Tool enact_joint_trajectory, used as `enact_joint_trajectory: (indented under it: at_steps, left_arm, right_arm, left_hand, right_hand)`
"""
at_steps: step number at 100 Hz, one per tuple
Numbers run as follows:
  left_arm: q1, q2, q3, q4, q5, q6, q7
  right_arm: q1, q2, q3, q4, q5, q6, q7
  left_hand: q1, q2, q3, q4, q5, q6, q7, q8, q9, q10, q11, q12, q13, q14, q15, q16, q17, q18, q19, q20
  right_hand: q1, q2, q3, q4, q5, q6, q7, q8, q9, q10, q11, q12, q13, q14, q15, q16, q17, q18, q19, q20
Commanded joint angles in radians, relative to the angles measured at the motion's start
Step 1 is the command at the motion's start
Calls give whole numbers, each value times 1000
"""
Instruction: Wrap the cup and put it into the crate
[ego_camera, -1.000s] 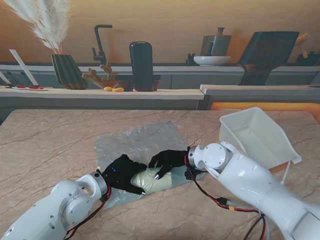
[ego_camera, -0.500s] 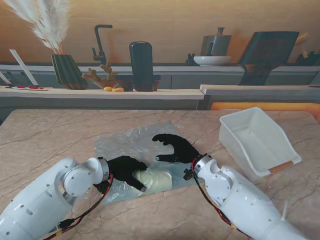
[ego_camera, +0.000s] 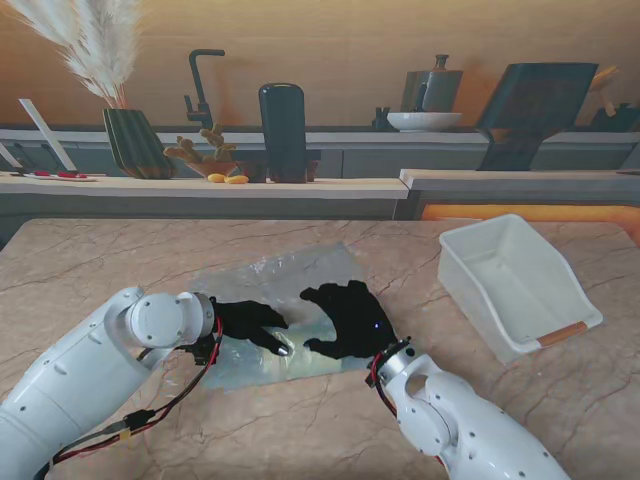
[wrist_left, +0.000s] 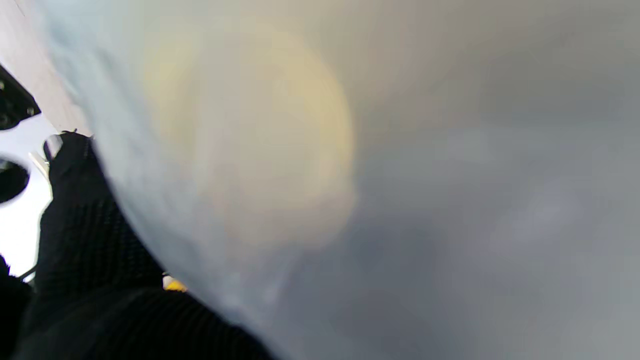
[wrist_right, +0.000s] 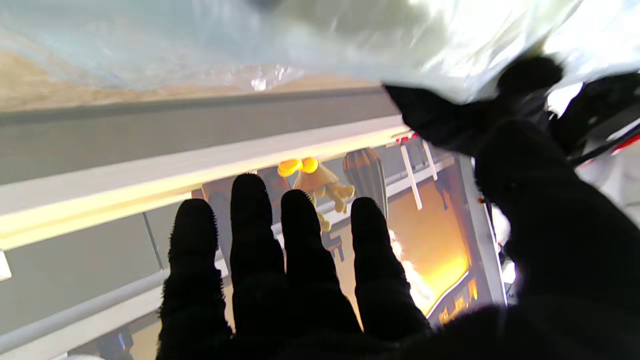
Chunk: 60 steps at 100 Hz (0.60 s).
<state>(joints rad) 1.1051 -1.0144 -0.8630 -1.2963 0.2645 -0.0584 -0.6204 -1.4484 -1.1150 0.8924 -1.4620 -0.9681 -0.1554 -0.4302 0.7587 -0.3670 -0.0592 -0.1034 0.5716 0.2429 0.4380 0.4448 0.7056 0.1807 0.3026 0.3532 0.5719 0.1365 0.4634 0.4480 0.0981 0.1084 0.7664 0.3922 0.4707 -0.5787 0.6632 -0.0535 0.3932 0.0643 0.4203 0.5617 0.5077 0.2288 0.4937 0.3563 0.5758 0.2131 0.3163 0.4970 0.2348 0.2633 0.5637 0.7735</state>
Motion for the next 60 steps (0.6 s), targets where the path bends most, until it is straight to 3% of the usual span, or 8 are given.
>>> enact_joint_trajectory:
  at_steps: [1, 14, 27, 36, 45, 60]
  left_arm:
    - [7, 1, 22, 39, 6, 27, -31]
    - [-6, -3, 35, 59, -14, 40, -33]
    - [-17, -7, 38, 77, -51, 56, -47]
    - [-21, -12, 38, 90, -75, 63, -50]
    - [-7, -20, 19, 95, -88, 61, -26]
    - [66, -40, -81, 53, -101, 43, 72]
  right_arm:
    - [-15, 8, -16, -5, -11, -4, 21]
    - [-5, 25, -44, -32, -42, 23, 109]
    - [51, 34, -121, -22, -58, 107, 192]
    - [133, 31, -209, 36, -65, 162, 207]
    - [210, 27, -283, 89, -24, 161, 268]
    - [311, 25, -373, 145, 53, 126, 381]
  left_hand:
    - [236, 107, 135, 32, 148, -233, 121, 32, -30, 10, -34, -21, -71, 133, -117, -56, -26, 44, -87, -41]
    - [269, 101, 143, 33, 141, -240, 103, 27, -34, 4, -44, -24, -82, 131, -128, -60, -30, 40, -100, -48]
    - [286, 97, 149, 31, 143, -216, 67, 18, -33, 9, -59, -30, -88, 140, -144, -66, -35, 41, -125, -60]
    - [176, 158, 137, 58, 111, -126, -41, -9, -64, 29, -68, -29, -109, 145, -152, -67, -44, 42, -141, -67]
    - [71, 140, 83, 63, 11, -74, -124, -46, -122, 46, -76, -25, -146, 150, -154, -61, -65, 45, -147, -66]
    - [-49, 127, 42, 70, -75, -57, -204, -82, -187, 53, -86, -21, -193, 157, -161, -52, -88, 67, -168, -58]
  right_hand:
    - [-31, -6, -21, 35, -36, 26, -40, -9, -38, 20, -33, -15, -34, 24, -34, -22, -20, 24, -34, 12]
    - [-9, -6, -30, 42, -52, 40, -74, -5, -58, 22, -62, -23, -65, 42, -82, -48, -41, 27, -62, 7]
    - [24, -4, -24, 56, -69, 55, -102, 2, -81, 28, -84, -25, -89, 44, -114, -67, -61, 23, -87, -1]
    - [56, -5, -12, 67, -66, 68, -110, 7, -86, 35, -79, -21, -82, 30, -113, -68, -58, 16, -91, -3]
    - [109, -2, 9, 89, -55, 67, -112, 23, -87, 38, -57, -12, -52, 9, -79, -50, -45, 3, -88, -2]
    - [227, 30, 86, 145, 18, 37, -68, 82, -43, 23, 45, 44, 27, -36, 100, 74, 24, -30, -5, 39]
